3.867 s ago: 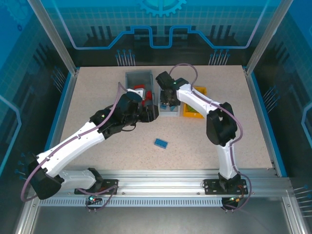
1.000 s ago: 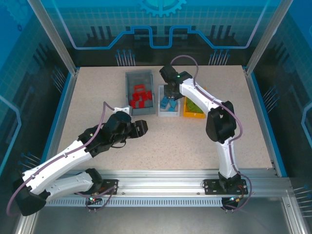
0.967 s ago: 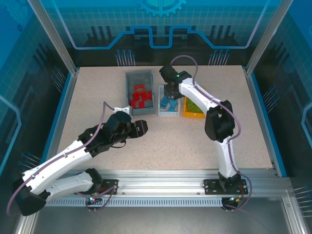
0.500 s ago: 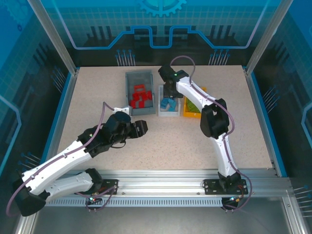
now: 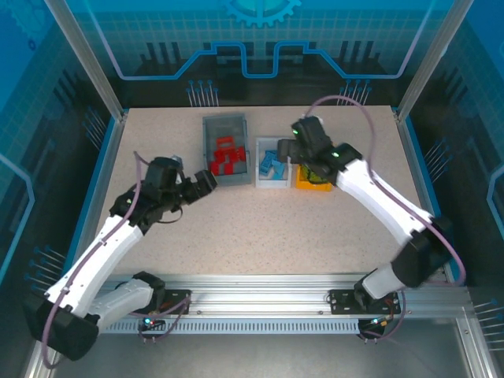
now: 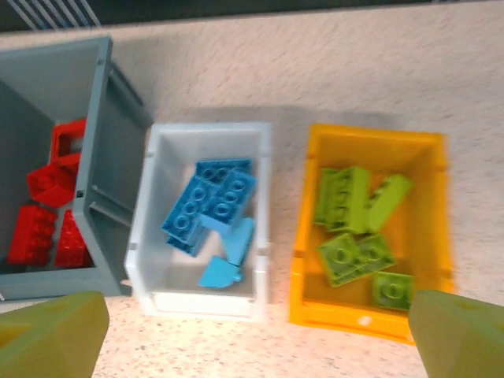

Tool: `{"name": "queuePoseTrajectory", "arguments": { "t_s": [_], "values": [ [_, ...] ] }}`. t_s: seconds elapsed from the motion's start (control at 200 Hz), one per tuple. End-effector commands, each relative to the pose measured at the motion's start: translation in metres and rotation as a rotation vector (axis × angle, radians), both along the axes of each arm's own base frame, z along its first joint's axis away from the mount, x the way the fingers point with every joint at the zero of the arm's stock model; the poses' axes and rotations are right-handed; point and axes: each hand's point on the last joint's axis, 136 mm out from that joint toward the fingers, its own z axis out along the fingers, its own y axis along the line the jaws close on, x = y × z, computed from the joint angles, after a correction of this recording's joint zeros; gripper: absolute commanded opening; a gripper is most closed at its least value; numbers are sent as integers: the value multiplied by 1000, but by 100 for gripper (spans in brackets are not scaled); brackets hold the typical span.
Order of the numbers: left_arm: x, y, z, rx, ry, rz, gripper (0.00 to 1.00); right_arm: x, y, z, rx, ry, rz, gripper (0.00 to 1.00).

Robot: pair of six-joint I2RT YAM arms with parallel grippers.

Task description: Sort the legos into containers by color

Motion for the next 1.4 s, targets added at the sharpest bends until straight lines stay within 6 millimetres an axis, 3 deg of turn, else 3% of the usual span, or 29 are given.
{"name": "queuePoseTrajectory", "arguments": {
  "t_s": [0.0,0.075,0.14,0.205,0.245,0.415,0.59,0.695,0.85,0.96,1.125,1.201,1.251,1.316,1.396],
  "values": [
    [12,17,5,-22,-33,-3,99,-15,-57,5,-96,-124,-129,100],
    [21,48,0,112,-60,96,99,-46,-112,-2,-155,-149,-317,100],
    [22,89,-7,266,-58,274,99,-65,-153,-17,-149,-138,-421,100],
    [15,132,-16,424,-67,481,99,-76,-179,-42,-128,-138,-434,100],
    [12,148,-22,505,-78,534,99,-77,-188,-48,-112,-188,-414,100],
    [39,142,-48,733,-267,295,99,-86,-211,-83,-180,-337,-402,100],
    [65,126,-77,765,-324,158,99,-64,-209,-130,-183,-220,-311,100],
    [85,124,-98,771,-316,146,99,-41,-203,-132,-173,-247,-264,100],
    [113,119,-88,788,-447,140,99,-11,-197,-130,-90,-340,-218,100],
    [111,119,-106,729,-456,117,99,0,-186,-137,-58,-359,-157,100],
    [90,114,-102,717,-641,135,99,-9,-165,-139,-84,-436,-56,100],
    [100,115,-105,717,-584,130,99,0,-159,-144,-96,-467,-26,100],
    [111,114,-107,714,-535,106,99,7,-155,-153,-107,-352,-12,100],
    [109,124,-113,664,-506,124,99,20,-141,-155,-162,-329,41,100],
    [108,125,-113,663,-507,125,99,19,-137,-157,-178,-317,57,100]
  ]
}}
